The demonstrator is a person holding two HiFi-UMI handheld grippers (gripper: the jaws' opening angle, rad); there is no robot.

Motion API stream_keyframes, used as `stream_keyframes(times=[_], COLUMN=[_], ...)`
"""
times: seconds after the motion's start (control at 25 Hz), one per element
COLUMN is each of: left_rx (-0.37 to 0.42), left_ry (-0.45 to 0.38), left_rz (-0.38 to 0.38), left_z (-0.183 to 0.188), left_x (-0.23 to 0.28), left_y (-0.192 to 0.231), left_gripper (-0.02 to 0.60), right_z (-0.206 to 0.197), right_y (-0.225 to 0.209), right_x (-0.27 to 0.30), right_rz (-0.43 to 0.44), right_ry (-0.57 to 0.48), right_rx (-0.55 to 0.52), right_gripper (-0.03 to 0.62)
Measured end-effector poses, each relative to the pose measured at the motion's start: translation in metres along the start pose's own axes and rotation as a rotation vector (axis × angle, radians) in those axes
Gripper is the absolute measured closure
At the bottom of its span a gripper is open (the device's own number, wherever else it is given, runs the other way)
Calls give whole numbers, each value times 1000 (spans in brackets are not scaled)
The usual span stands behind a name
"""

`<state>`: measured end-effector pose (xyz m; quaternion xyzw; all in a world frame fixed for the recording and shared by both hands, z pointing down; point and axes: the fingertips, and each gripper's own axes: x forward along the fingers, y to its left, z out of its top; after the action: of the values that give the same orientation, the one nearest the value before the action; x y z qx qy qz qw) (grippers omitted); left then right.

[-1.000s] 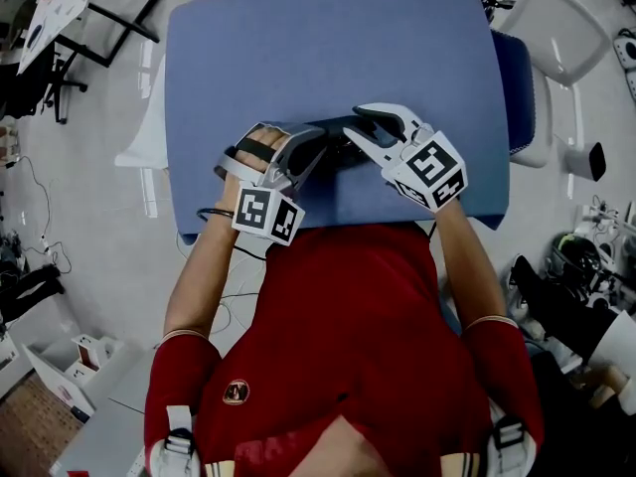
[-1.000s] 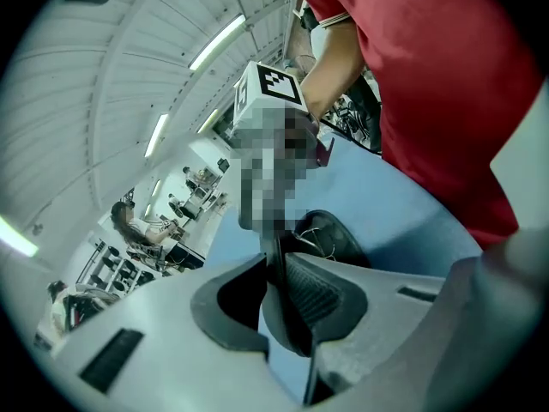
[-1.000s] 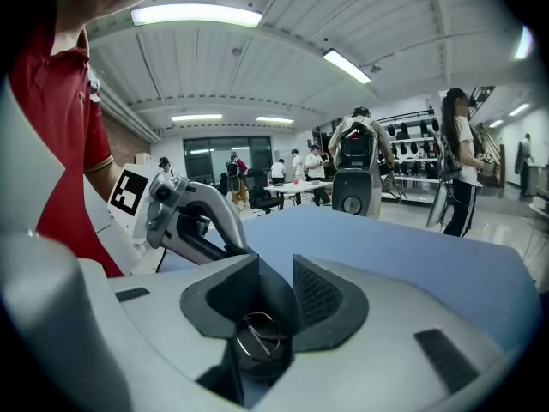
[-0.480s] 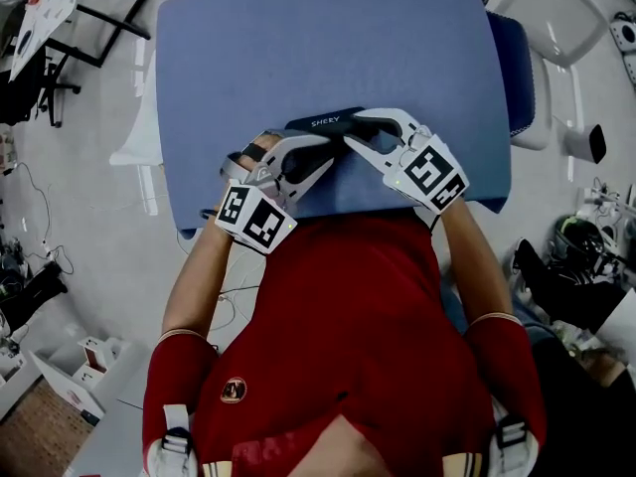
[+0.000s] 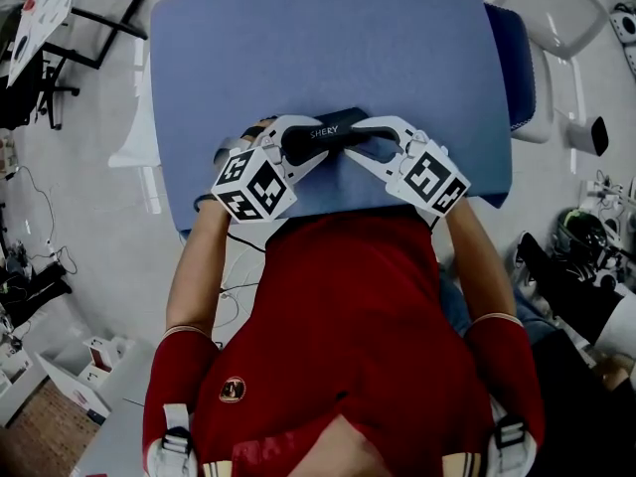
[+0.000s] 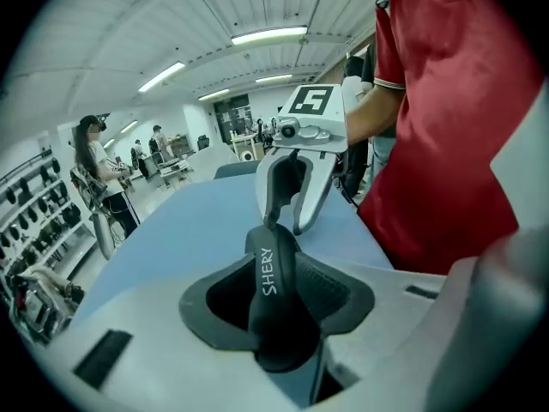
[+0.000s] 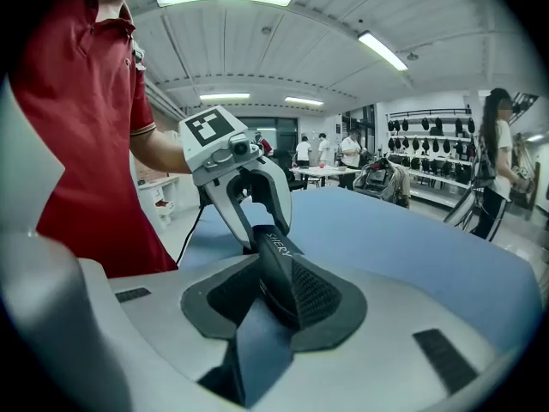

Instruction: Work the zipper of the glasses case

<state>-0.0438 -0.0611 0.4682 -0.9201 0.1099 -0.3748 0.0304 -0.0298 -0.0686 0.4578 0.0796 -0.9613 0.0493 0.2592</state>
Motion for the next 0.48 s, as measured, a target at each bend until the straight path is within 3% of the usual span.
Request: stream_keyframes(times=[0.2,0.48], left_rx=[-18,-37], left_ry=[40,66], left_rz=[-27,3], left_z=[-1,1], left_x=[10,16], left_y=[-3,-5], left_gripper=[449,449], right_z=[-3,-7], right_y=[2,-1], right_x=[0,-12], right_rz=[32,140], right_ry=[14,0], right_rx=[-30,-72], right_gripper=[487,485])
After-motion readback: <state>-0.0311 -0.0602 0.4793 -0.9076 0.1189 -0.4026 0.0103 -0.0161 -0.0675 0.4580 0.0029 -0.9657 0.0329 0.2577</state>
